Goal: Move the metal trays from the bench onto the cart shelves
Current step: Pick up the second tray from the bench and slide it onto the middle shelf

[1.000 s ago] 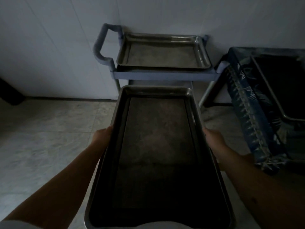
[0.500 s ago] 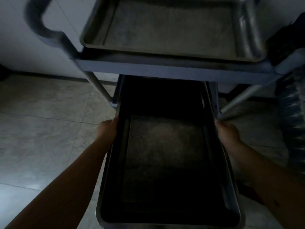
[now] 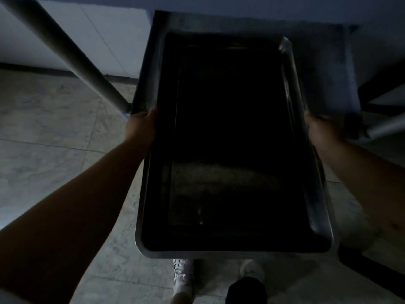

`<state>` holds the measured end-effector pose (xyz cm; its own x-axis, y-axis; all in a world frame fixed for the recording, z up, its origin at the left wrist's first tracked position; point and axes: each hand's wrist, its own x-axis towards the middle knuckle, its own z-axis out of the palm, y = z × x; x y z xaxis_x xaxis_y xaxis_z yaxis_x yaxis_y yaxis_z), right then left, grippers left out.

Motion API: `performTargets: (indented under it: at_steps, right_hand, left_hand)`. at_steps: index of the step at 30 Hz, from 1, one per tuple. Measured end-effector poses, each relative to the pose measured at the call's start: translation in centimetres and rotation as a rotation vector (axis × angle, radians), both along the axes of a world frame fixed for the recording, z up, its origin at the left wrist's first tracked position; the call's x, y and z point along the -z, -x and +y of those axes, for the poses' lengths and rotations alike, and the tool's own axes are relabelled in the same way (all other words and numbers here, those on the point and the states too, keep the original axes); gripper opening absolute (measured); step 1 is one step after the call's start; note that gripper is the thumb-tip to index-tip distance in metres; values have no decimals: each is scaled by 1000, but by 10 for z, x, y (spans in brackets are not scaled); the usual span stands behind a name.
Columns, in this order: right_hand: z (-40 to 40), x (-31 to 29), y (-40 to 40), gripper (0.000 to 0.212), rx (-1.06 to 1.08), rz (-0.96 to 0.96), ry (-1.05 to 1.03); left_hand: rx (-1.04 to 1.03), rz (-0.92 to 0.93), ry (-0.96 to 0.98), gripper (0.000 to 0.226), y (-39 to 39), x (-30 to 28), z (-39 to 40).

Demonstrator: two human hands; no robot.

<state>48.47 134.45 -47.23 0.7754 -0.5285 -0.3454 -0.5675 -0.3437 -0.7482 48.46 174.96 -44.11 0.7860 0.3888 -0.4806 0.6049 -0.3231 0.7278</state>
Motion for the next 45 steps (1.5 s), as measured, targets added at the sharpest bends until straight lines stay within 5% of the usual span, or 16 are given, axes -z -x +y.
performTargets:
  at_steps: [13,16,20,22,25,27,34,40,45]
  right_hand:
    - [6,9,-40,48,-32,66,67]
    - [10,-6,-1,54,-35,167,240]
    - [27,-31,120,53,102,150,460]
    - [52,-36,185,52,365,191,337]
    - [100,-37,240,23,684,186,-304]
    - [109,-35,243,28,770,100,-517]
    - [45,-18,181,36,808,-99,-557]
    - [-25,-14,137,40,719,-30,-438]
    - [-63,-11,93,29,603,12,-533]
  left_hand:
    - [46,7,302,48,-28,18,17]
    - [126,27,443,56,2,10,23]
    - [175,57,306,43,62,10,25]
    - [117,47,307,38,82,12,21]
    - [48,13,291,32,90,11,13]
    - [8,9,299,31,90,9,9]
    - [6,16,518,29,99,11,-25]
    - [7,4,642,31,113,18,-76]
    - [22,-16,685,27,134,27,-98]
